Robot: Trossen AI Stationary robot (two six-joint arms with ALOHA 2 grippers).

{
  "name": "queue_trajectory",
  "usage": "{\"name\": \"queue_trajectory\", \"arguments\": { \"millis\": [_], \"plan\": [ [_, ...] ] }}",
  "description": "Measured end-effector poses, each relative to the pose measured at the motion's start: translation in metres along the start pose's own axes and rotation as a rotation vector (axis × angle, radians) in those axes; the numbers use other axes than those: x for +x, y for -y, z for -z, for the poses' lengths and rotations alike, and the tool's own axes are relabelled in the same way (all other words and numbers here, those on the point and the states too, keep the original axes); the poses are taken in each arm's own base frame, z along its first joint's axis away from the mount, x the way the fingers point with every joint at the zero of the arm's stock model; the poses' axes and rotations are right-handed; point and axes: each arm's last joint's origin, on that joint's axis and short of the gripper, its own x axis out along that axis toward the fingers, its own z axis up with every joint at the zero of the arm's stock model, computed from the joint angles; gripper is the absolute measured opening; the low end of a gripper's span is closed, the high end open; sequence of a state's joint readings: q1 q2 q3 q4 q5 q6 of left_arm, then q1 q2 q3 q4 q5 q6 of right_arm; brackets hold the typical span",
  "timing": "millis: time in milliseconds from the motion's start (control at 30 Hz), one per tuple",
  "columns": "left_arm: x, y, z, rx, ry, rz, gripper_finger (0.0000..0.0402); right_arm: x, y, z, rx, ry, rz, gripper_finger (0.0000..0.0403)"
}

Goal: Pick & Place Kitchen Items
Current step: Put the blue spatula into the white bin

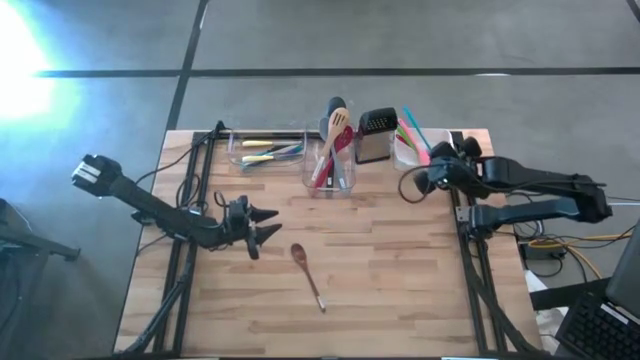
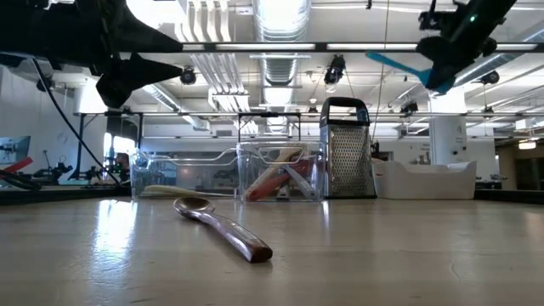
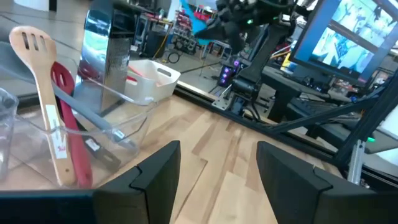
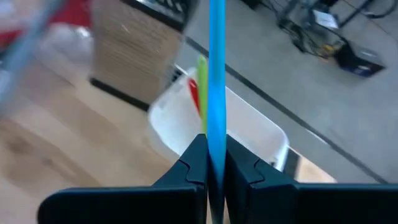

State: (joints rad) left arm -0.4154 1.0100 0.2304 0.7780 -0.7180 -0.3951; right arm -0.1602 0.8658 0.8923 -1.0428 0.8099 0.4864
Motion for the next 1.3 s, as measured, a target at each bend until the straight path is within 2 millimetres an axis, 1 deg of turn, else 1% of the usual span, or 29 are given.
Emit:
{"name": "queue_trajectory", "arguments": {
  "millis": [100, 233, 500, 733, 867, 1033, 1300],
  "plan": [
    [0.002, 0.002, -0.004, 0.022, 0.011, 0.000, 0.0216, 0.014, 0.001, 0.001, -0.028, -0.048, 0.063, 0.0012],
    [0.004, 0.006, -0.009, 0.058, 0.025, 0.008, 0.0216, 0.032, 0.005, 0.006, -0.008, -0.112, 0.131, 0.0012],
    [0.007, 0.012, -0.017, 0.117, 0.042, 0.030, 0.0216, 0.070, 0.018, 0.017, 0.072, -0.227, 0.138, 0.0012],
    [0.007, 0.013, -0.017, 0.126, 0.034, 0.029, 0.0216, 0.104, 0.017, 0.021, 0.033, -0.242, 0.085, 0.0012],
    [0.007, 0.012, -0.016, 0.126, 0.032, 0.028, 0.0216, 0.122, 0.017, 0.026, 0.009, -0.269, 0.100, 0.0012],
    [0.006, 0.011, -0.014, 0.131, 0.021, 0.024, 0.0216, 0.142, 0.015, 0.034, -0.030, -0.345, 0.104, 0.0012],
    [0.006, 0.010, -0.012, 0.123, 0.004, 0.018, 0.0216, 0.175, 0.017, 0.039, -0.070, -0.393, 0.142, 0.0012]
  ]
}}
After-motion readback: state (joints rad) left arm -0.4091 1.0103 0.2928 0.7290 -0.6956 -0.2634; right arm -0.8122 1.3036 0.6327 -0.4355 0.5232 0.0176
